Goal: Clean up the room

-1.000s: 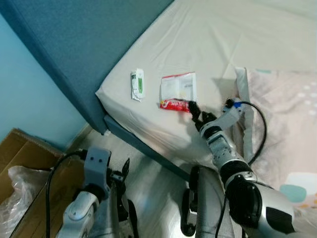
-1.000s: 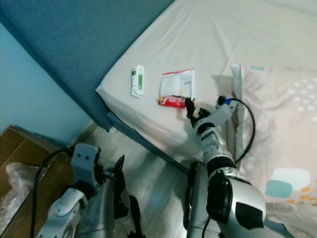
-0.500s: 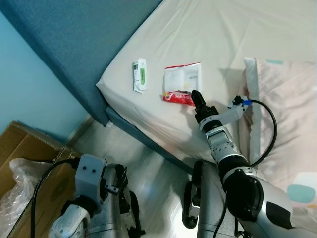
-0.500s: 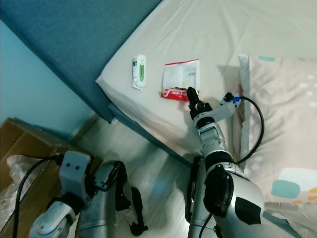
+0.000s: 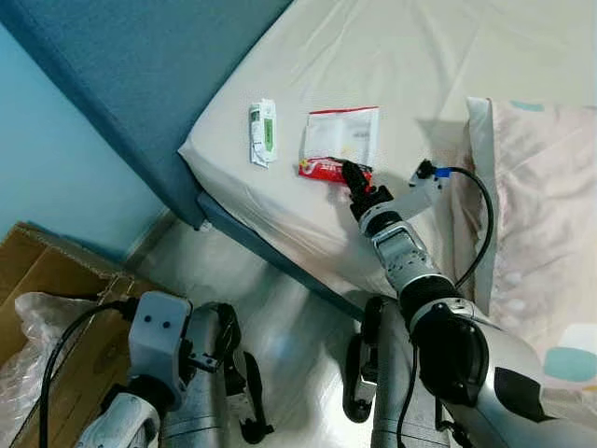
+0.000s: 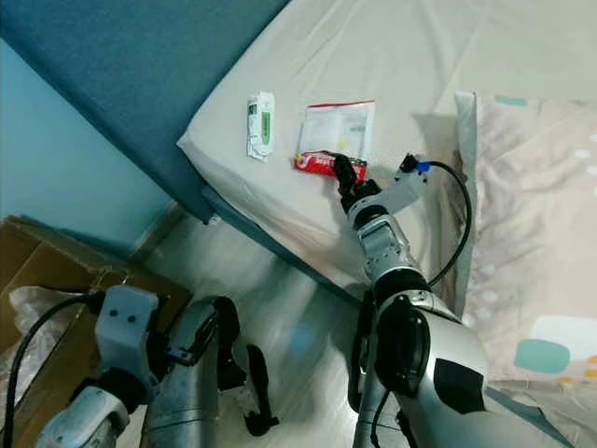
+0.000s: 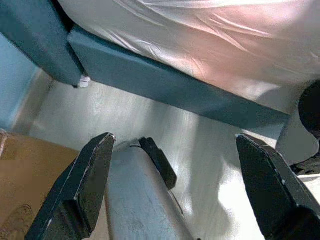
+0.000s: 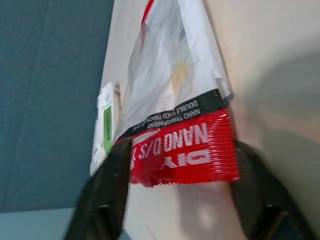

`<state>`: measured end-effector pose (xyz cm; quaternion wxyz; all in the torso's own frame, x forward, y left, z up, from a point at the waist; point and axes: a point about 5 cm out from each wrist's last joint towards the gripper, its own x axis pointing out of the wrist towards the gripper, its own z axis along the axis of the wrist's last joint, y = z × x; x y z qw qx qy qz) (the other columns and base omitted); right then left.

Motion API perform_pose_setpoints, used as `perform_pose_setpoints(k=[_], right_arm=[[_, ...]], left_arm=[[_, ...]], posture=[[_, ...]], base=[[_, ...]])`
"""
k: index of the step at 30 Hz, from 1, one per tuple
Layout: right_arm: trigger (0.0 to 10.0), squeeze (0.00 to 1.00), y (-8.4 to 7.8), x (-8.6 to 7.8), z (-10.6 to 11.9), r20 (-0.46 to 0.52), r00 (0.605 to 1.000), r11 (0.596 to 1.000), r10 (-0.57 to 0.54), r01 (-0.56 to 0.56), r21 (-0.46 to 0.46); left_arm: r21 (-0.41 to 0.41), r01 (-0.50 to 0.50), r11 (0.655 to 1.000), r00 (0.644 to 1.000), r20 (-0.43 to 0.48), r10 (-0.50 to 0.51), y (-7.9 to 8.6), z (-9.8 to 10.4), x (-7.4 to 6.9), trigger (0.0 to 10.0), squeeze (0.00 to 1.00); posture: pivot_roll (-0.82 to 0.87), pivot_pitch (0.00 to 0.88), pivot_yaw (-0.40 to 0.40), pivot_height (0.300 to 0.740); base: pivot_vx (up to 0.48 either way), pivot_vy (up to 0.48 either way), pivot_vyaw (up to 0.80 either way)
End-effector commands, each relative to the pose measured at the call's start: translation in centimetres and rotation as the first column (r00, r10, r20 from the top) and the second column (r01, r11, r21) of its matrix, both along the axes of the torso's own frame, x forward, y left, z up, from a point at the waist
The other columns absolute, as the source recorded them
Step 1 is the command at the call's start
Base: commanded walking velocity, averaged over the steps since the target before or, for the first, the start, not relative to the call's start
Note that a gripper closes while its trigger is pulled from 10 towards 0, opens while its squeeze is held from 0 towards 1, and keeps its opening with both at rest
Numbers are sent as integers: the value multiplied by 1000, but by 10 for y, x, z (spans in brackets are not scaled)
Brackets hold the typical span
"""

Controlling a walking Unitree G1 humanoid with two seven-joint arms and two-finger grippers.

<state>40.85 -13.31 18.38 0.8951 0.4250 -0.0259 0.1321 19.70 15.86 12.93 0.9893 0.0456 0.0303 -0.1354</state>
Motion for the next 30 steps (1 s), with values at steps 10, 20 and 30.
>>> perform_pose_setpoints(k=[10, 20, 30], right_arm=[[0, 0, -4, -2, -6, -3, 1000, 1000, -2, 2, 20], [0, 0, -13, 4, 27, 163, 987, 997, 7, -20, 75], [0, 0, -12, 2, 60, 404, 911, 987, 85, -133, 94]], left_arm=[[13, -12, 1000, 998, -61, 13, 3, -5, -7, 10000, 0], [2, -21, 1000, 999, -49, 21, -1, -6, 1, 10000, 0], [-43, -34, 999, 999, 31, 35, -11, -4, 41, 10000, 0]], posture=[[301, 638, 14, 555], [271, 596, -19, 555], [167, 471, -61, 555]], base=[[0, 0, 0], [0, 0, 0], [0, 0, 0]])
